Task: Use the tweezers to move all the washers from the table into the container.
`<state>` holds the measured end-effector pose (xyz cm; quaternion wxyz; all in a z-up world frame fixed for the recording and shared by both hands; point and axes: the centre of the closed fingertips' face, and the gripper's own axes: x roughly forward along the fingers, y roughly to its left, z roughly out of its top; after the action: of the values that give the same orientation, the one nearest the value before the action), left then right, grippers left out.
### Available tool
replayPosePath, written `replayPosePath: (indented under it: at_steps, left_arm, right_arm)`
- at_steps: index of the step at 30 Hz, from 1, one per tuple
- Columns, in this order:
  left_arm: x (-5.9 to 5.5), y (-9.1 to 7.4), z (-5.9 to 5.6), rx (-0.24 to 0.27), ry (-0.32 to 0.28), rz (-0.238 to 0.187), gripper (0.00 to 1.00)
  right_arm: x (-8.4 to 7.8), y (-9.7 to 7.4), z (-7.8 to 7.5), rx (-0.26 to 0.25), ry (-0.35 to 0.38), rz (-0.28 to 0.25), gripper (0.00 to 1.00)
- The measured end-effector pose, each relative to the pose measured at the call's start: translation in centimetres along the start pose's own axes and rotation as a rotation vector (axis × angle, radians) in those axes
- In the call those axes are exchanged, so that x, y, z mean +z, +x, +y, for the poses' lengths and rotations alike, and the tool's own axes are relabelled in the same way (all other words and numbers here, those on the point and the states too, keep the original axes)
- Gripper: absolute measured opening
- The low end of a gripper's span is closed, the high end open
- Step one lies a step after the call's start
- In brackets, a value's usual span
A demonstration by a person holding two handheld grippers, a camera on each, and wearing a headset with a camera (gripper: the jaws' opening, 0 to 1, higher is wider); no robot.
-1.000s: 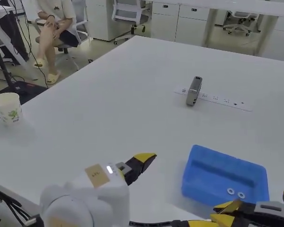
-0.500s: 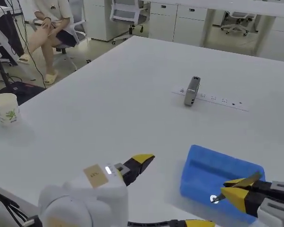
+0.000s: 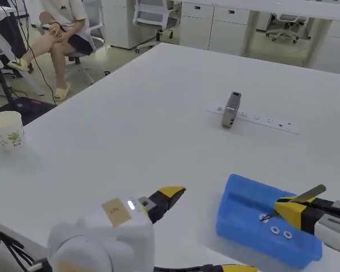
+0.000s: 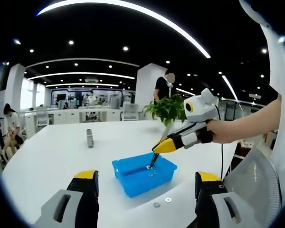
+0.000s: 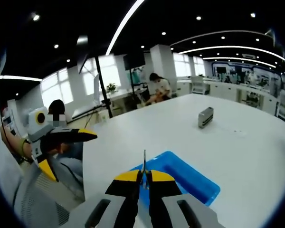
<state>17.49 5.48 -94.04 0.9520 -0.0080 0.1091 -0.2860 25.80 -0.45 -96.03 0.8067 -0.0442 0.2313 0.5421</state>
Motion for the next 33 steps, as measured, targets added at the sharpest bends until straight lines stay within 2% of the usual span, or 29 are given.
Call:
replayPosePath:
  at_steps: [3, 15, 23, 33]
  left_arm:
    - [0.0, 0.0, 0.1, 0.003, -0.002, -0.001, 0.85]
    - [-0.2, 0.0, 0.3, 0.012, -0.008, 0.007, 0.85]
    - [-0.3, 0.0, 0.4, 0.013, -0.018, 0.011, 0.85]
    - [-0.5, 0.1, 0.4, 0.007, -0.026, 0.017, 0.83]
  right_arm:
    - [-0.1, 0.3, -0.5, -0.003, 0.025, 0.002, 0.03]
    - [-1.7, 1.7, -2.2, -0.031, 0.020, 0.076, 0.03]
    - [-2.4, 2.5, -3.5, -0.055, 0.033, 0.105, 0.03]
    - [-3.6, 3.4, -4.3, -0.063, 0.050, 0.143, 0.03]
